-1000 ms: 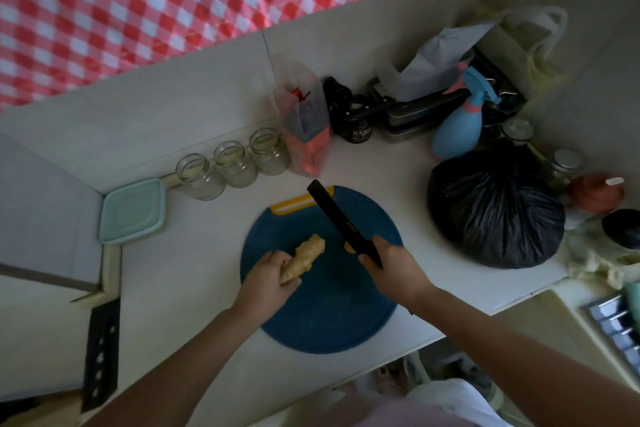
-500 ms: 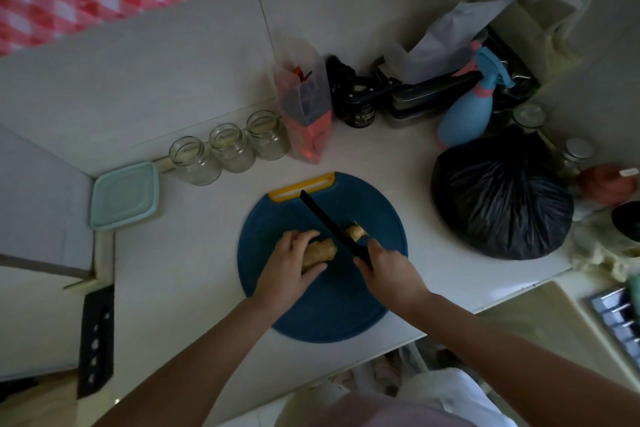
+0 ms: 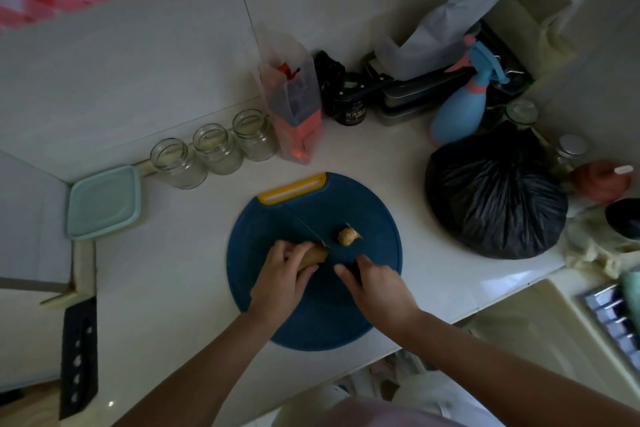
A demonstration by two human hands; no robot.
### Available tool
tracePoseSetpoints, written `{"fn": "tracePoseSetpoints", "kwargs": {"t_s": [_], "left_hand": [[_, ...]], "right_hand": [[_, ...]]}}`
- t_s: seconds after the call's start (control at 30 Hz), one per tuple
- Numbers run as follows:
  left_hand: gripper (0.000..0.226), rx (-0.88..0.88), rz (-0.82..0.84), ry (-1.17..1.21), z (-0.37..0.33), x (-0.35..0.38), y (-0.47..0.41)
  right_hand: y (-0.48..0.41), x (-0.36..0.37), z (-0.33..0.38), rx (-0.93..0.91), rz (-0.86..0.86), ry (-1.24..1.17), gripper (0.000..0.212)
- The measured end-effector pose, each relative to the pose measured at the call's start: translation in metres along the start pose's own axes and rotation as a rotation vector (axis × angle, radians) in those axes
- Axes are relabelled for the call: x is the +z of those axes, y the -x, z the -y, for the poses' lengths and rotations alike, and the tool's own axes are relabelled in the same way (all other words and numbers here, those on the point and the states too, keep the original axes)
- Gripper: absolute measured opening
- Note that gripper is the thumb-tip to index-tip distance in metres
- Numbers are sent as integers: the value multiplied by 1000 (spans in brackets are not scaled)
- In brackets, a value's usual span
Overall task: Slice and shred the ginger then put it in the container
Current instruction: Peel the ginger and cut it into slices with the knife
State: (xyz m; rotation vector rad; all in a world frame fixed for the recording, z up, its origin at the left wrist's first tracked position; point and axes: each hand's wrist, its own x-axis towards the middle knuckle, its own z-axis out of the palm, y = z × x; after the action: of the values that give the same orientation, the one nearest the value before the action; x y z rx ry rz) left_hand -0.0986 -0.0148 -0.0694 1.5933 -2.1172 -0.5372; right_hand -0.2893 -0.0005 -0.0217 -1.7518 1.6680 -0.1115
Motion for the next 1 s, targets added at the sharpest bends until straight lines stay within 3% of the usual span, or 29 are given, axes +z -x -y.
{"fn": "tracePoseSetpoints", "kwargs": {"t_s": [0.23, 0.5, 0.73, 1.0], "left_hand": [[46, 24, -25, -18, 0, 2, 0], [31, 45, -11, -73, 0, 4, -3], [32, 76, 12, -145, 2, 6, -6], [24, 51, 36, -172, 2, 9, -10]], "right_hand": [[5, 2, 2, -37, 20, -6, 44], [6, 8, -6, -66, 27, -70, 43], [-1, 2, -8, 50, 102, -303, 57], [-8, -3, -5, 111, 171, -394, 59]]}}
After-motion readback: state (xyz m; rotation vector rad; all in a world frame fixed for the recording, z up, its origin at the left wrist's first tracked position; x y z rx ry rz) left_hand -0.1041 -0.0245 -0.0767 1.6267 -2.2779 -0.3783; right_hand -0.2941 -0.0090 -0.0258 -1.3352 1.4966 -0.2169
